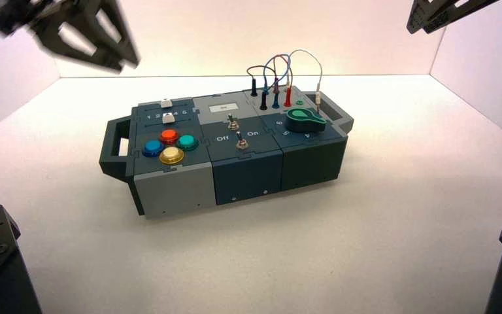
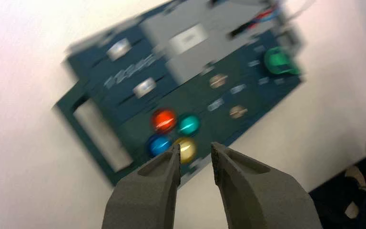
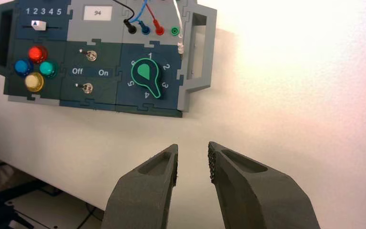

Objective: Flip the bottom switch on with the right gripper.

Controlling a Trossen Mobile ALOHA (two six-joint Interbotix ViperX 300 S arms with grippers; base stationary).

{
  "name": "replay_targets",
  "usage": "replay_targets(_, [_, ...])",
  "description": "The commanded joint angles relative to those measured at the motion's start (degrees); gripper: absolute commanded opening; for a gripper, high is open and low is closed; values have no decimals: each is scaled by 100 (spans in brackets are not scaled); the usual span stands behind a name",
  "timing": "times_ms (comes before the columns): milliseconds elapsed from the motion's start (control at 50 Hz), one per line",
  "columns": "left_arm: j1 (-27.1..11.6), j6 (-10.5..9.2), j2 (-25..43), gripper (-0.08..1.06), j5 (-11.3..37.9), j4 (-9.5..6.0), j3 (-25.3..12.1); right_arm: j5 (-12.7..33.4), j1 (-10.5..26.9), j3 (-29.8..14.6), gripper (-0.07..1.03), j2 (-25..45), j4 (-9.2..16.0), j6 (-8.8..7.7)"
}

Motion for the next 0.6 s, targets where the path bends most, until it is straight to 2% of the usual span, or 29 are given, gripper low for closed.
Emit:
replay_targets(20, [387, -35, -62, 38, 141, 9, -9, 0, 44, -158, 36, -18, 202, -53])
replay_targets(140, [668, -141, -132, 38, 211, 18, 26, 35, 185, -202, 36, 9, 343, -97])
replay_targets(240, [958, -369, -105, 38, 378, 79, 9, 44, 272, -220, 36, 9, 413, -97])
replay_targets(300, [1090, -422, -62, 38, 492, 176, -18, 53, 299, -237, 36, 9, 466, -97])
replay_targets(320, [1169, -492, -18, 38, 589, 290, -70, 62, 316, -246, 36, 9, 492, -97])
replay_targets(360, [1213, -545, 18, 38, 642, 360, -105, 70, 316, -264, 36, 9, 519, -97])
replay_targets(520, [1222, -773, 290, 38, 773, 712, -281, 88, 396, -290, 36, 44, 668, -105])
replay_targets(600, [1222, -844, 554, 38, 773, 835, -316, 88, 483, -325, 36, 79, 694, -114])
